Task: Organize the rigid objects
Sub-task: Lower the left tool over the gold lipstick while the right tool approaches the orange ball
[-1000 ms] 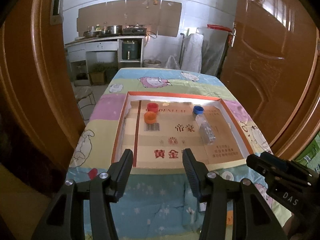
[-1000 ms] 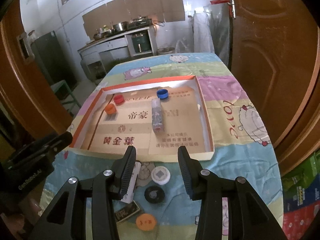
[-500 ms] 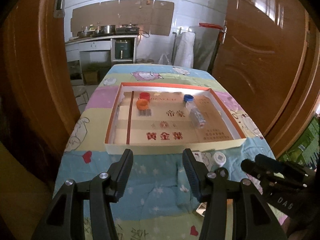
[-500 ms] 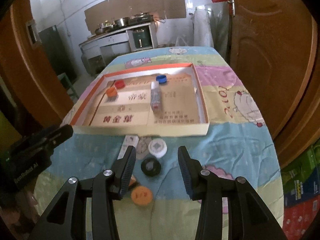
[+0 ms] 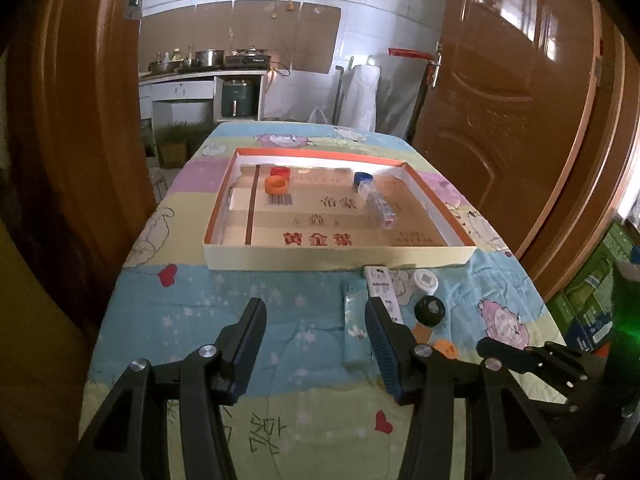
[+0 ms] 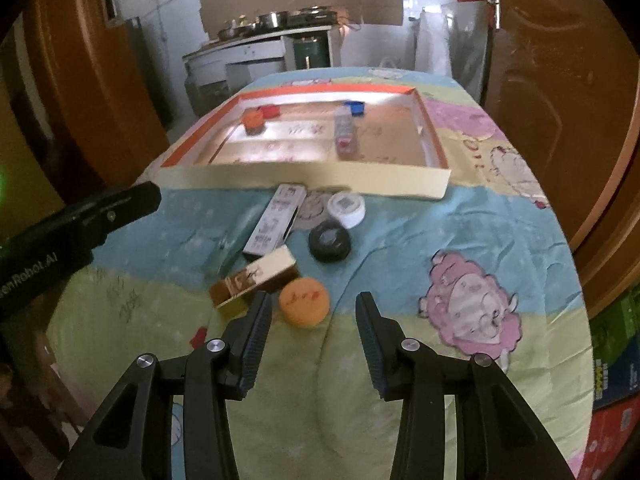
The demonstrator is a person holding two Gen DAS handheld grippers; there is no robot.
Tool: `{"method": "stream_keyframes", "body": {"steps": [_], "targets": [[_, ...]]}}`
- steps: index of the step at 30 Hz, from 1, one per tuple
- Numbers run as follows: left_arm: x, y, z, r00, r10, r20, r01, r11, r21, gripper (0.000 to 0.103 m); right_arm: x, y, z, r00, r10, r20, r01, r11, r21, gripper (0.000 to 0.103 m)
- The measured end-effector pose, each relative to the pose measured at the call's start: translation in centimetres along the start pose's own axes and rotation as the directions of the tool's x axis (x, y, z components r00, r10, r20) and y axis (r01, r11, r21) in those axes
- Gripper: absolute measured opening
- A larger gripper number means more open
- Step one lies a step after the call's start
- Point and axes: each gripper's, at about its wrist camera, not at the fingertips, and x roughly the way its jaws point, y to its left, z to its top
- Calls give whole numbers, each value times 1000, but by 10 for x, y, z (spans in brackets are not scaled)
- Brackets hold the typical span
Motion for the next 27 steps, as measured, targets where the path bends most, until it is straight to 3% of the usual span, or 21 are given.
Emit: {"method": "stream_keyframes", "body": {"steps": [11, 13, 16, 19, 22, 27], "targets": [[-3, -6, -12, 999, -36, -5, 36, 999, 26, 51, 19, 10, 1, 1000, -18, -6, 18, 999, -40, 45], [-2, -9, -13, 999, -49, -10, 49, 998, 37, 51, 22, 11, 2, 1000, -18, -13, 17, 999, -45, 30], [-1, -16, -14, 996, -84, -18, 85, 994, 63, 51, 23, 10, 1, 1000, -14, -15, 14, 999, -43, 30], [4, -30, -17, 987, -153, -46, 157, 981, 113, 51, 19, 4, 0, 1000, -12, -7, 12, 1000, -29, 30], [17, -40, -21, 963, -247, -112, 261, 955, 141, 51, 11, -7, -4, 999, -38, 1, 38, 999, -18, 30], [32, -55, -25, 948, -280, -151, 307, 931, 199, 51, 2, -31, -16, 998, -70, -2, 70, 997, 34, 30]]}}
